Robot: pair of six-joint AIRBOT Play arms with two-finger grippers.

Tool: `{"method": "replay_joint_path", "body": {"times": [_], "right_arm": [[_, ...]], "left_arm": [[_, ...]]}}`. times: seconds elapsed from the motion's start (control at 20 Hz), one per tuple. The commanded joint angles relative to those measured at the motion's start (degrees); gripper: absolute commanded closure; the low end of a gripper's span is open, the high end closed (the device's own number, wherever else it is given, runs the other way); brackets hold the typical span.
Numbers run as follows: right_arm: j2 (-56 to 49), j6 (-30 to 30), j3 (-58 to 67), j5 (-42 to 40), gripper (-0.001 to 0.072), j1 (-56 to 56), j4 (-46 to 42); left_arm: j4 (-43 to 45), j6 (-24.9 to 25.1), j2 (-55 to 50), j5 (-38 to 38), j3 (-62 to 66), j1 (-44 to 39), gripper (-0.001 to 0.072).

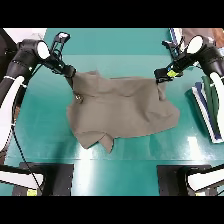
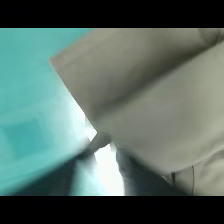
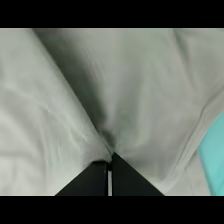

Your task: Fold the shirts.

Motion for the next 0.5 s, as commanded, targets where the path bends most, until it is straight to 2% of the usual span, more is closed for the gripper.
{"method": "replay_joint_path", "body": {"times": [0.0, 0.1, 0.15, 0.3, 0.45], "right_arm": [[-2.3, 0.3, 0.1, -4.8, 0.0676, -2.2, 1.8], [-2.3, 0.3, 0.1, -5.5, 0.0317, -4.5, 7.2], [-2.2, -1.0, 0.1, -4.9, 0.0299, -6.3, 11.1], [-0.9, -5.1, 0.0, 2.1, 0.0300, -12.0, 21.4], [1.6, -7.1, -0.8, 9.4, 0.0303, -16.0, 22.1]], "left_arm": [[0.2, -1.2, -2.0, 2.7, -0.2, 0.0, 0.0099], [0.3, -2.4, -1.5, 1.7, -0.2, 0.7, 0.0099], [0.3, -4.0, -0.7, 0.4, -0.2, 1.6, 0.0100], [-1.0, -4.2, 3.8, -7.0, -0.5, 6.2, 0.0100], [-7.7, -4.1, 10.6, -8.7, -8.2, 11.1, 0.0100]]}}
